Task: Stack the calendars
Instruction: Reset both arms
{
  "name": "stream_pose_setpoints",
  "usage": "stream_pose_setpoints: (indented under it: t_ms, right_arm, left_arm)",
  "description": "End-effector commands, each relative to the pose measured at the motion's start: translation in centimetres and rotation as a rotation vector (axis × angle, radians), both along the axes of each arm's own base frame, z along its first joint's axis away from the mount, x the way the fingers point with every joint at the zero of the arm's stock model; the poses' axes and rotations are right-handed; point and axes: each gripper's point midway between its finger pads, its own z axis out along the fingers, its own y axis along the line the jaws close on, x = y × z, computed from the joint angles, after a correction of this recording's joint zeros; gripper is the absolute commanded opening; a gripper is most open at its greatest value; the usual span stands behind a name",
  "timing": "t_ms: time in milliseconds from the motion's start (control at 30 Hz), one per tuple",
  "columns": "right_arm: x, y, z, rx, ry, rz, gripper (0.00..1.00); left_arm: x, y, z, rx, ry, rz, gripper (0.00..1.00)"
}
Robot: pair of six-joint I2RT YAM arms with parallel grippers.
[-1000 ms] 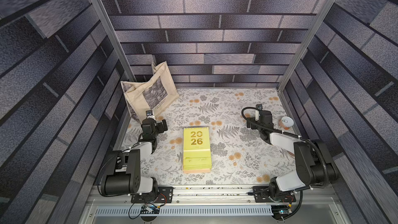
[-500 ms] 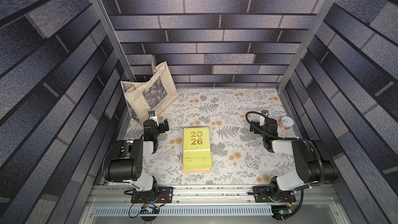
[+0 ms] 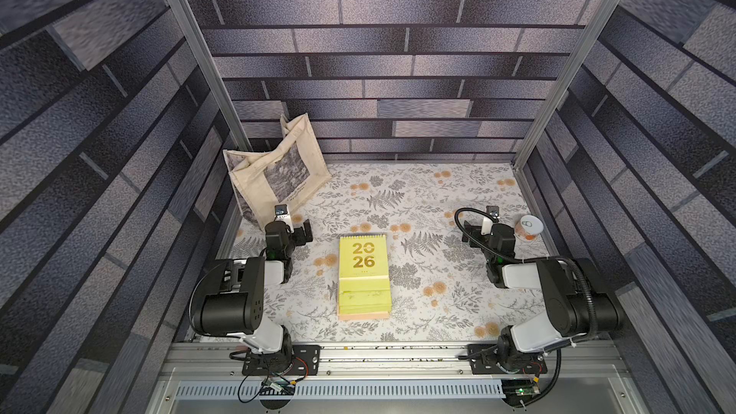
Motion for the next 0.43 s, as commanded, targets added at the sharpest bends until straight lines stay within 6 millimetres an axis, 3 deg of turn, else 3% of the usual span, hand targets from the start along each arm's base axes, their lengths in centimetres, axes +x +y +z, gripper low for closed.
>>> stream_pose_setpoints:
  t_ms: [0,400]
  right_arm:
    - [0.21,0.06,0.75,0.015,-0.033,0.005,1.0]
    - [0.21,0.05,0.78,0.015,-0.033,0.005,1.0]
  left_arm:
    - [0.18,-0.13,0.63,0.015,-0.025,-0.021,1.0]
    - [0.26,0.58,0.64,0.025,-0.019,0.028,1.0]
